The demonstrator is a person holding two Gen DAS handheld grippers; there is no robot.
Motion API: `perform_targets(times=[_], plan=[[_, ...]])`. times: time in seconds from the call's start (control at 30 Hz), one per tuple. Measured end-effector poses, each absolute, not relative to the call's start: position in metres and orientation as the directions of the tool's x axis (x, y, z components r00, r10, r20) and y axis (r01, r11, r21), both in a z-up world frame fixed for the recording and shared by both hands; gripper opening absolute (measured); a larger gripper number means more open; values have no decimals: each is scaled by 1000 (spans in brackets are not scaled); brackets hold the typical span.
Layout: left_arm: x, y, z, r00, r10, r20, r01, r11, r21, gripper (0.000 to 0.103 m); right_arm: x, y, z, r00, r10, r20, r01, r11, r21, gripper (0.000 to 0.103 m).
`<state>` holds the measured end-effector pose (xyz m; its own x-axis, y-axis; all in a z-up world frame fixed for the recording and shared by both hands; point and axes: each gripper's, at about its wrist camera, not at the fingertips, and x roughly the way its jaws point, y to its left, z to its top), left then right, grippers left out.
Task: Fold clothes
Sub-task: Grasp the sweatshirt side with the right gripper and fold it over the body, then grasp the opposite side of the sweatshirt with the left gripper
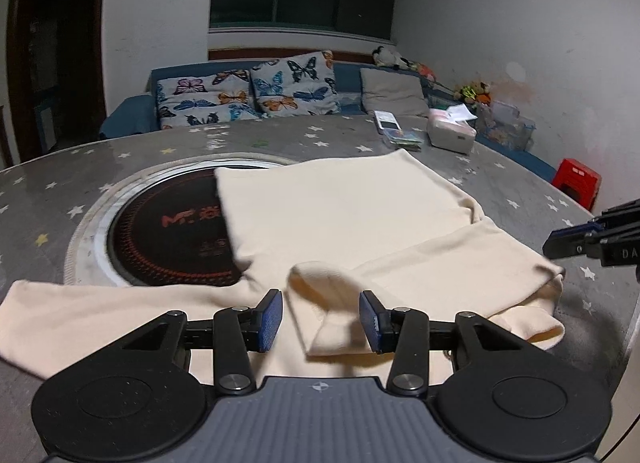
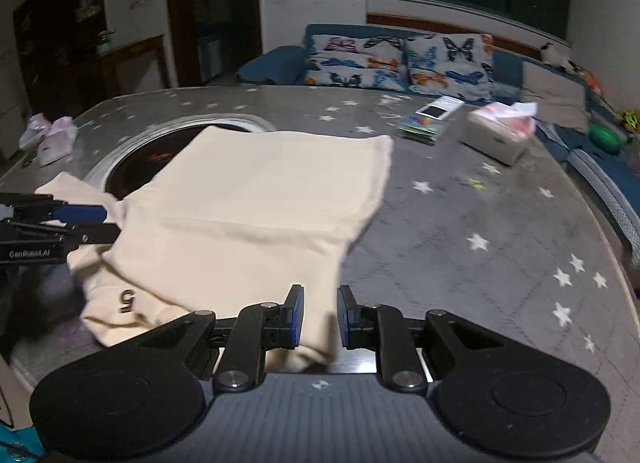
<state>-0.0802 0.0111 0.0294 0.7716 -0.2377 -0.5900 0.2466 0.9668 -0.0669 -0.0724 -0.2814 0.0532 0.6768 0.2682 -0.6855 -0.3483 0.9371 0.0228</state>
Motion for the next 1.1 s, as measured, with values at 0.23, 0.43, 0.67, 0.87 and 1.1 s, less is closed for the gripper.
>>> perform_targets(times=[0.23, 0.43, 0.67, 0.87, 1.1], plan=[[-67, 3, 27, 759, -238, -605, 256, 965, -58, 44, -54, -285, 53, 678, 280, -680, -365, 931, 19, 16], [-63, 1, 27, 752, -242, -614, 261, 963, -60, 37, -36, -263, 52, 651, 321, -688, -471, 881, -35, 16], [-62, 3, 30, 750, -252, -612, 271, 960, -64, 13, -14, -239, 45, 612, 326, -721, -613, 771, -171, 22], [-67, 11, 36, 748, -262, -609, 266, 960, -86, 14, 1, -230, 37, 569, 339, -749, -702, 675, -228, 23], [-71, 15, 42, 742, -265, -615, 267, 959, -91, 27, 8, -230, 35, 502, 368, -783, -764, 612, -203, 14]])
